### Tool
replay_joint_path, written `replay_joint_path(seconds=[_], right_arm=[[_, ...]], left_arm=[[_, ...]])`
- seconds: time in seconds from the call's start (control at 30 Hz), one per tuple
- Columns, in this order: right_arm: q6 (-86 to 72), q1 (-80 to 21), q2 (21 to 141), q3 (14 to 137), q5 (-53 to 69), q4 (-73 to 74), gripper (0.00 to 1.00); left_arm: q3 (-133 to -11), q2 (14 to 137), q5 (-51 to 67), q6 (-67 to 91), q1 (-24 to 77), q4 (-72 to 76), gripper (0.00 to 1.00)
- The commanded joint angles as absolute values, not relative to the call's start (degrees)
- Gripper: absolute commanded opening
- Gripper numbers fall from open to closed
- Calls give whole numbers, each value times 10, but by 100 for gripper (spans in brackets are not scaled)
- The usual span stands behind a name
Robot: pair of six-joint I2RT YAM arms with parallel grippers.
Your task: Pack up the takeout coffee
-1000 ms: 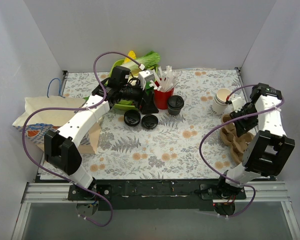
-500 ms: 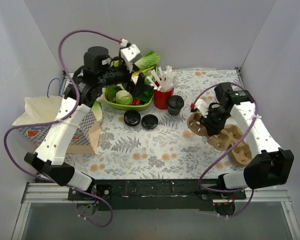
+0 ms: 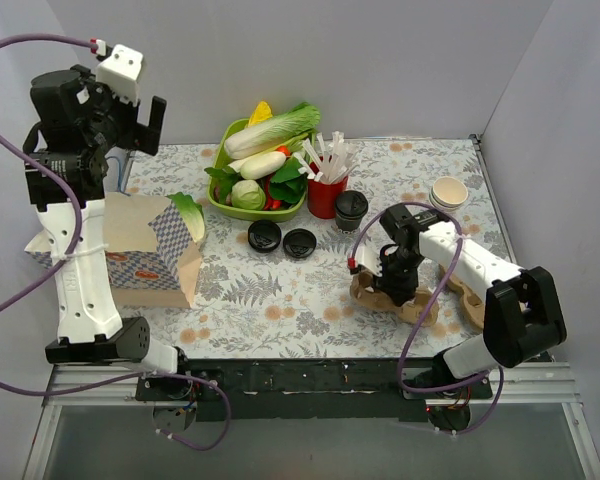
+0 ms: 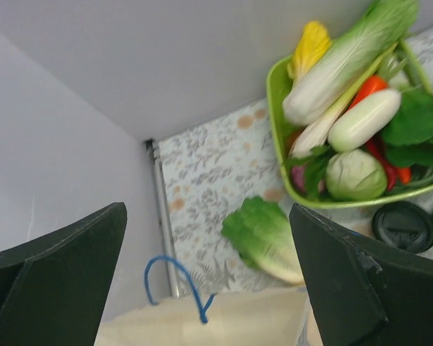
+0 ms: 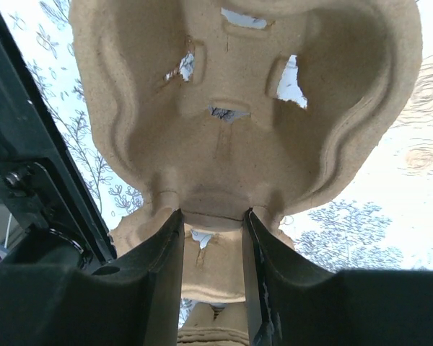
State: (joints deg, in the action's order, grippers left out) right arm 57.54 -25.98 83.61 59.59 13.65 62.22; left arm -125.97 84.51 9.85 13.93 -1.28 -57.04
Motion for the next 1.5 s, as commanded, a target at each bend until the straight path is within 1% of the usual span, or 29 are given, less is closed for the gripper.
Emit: replay_joint_path(seconds=[0.0,0.03,0.07,0.1,0.13,0.17,0.2,0.27,0.33,0.43,0.6,0.8,0.93,1.17,1.33,1.43,1.47], right_arm=[[631,-259,834,553,98,590,26],[631,-258,832,550,98,590,34],[629,-258,829,550,104,590,50],[628,-259,821,551,110,590,58],[627,-259,816,557,117,592,67],[623,-258,812,562,138,595,81],[621,-259,804,569,149,598,86],[611,-259,801,598,185,603,93],[590,-259,804,633,210,609,94],[560,-259,811,667,259,613,96],[529,-259,814,695,313,607,98],[522,-259,806,680,316,600,98],[522,-260,813,698,335,613,98],[512,-274,853,772,353,624,97],[490,-307,882,846,369,625,98],[444,-318,896,880,378,594,98],[436,-319,912,904,383,593,98]], left_arm=[[-1223,817,111,91,-104,-639,98],[-1225,823,127,84,-126,-655,98],[-1241,843,144,75,-170,-697,98],[-1253,853,186,52,-191,-720,98],[-1265,864,202,36,-206,-742,98],[-1274,886,215,15,-220,-791,98],[-1270,884,228,-29,-222,-793,98],[-1226,868,241,-104,-223,-791,98],[-1173,852,256,-206,-223,-792,98],[-1129,851,260,-285,-223,-791,98],[-1129,876,288,-310,-218,-790,98],[-1048,846,306,-358,-186,-790,98],[-1002,833,307,-372,-176,-789,97],[-993,821,339,-348,-168,-791,83],[-947,780,366,-336,-159,-790,73],[-919,759,387,-323,-144,-790,68],[-914,755,393,-315,-140,-790,65]])
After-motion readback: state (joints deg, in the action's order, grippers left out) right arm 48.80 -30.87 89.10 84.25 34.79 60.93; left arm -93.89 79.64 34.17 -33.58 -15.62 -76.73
